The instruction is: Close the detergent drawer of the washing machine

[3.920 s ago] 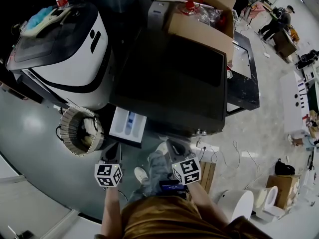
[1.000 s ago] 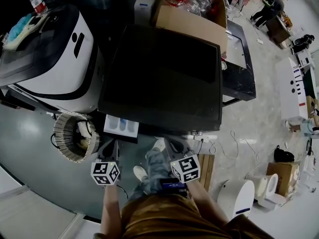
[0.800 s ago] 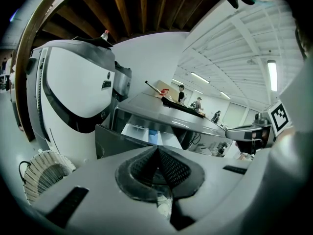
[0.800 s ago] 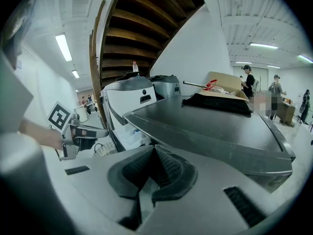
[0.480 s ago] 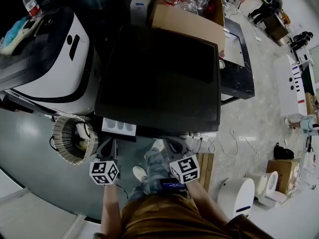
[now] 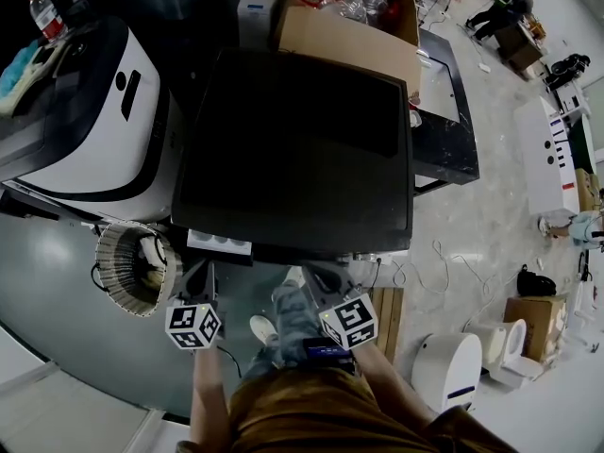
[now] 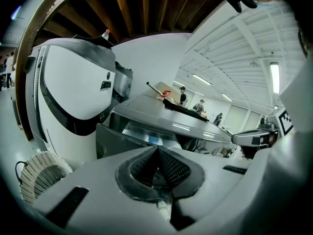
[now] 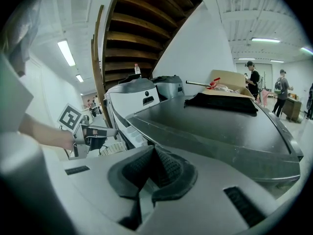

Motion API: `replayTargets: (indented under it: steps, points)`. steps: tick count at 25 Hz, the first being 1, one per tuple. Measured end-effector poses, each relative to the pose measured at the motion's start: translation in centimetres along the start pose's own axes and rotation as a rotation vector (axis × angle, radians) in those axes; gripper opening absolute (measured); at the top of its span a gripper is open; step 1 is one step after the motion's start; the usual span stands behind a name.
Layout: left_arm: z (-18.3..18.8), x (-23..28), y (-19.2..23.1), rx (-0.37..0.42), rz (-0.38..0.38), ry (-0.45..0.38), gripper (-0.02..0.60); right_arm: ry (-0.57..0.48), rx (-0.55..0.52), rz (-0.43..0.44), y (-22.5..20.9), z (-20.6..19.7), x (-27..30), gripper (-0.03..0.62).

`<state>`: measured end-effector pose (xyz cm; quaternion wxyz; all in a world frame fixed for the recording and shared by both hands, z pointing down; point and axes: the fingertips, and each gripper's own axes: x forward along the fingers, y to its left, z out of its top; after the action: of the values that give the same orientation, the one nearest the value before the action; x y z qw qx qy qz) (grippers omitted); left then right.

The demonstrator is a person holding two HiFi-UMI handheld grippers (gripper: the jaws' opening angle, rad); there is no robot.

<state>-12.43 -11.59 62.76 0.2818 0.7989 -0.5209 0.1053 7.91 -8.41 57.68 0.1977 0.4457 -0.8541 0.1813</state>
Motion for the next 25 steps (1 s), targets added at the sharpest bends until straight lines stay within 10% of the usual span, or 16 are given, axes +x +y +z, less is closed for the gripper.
replayTargets:
  steps: [25]
  points:
    - [1.8,3.0,0.1,-0.002,0.001,-0.009,0.025,0.021,0.008,0.065,-0.3,-0.2,1.2,0.012]
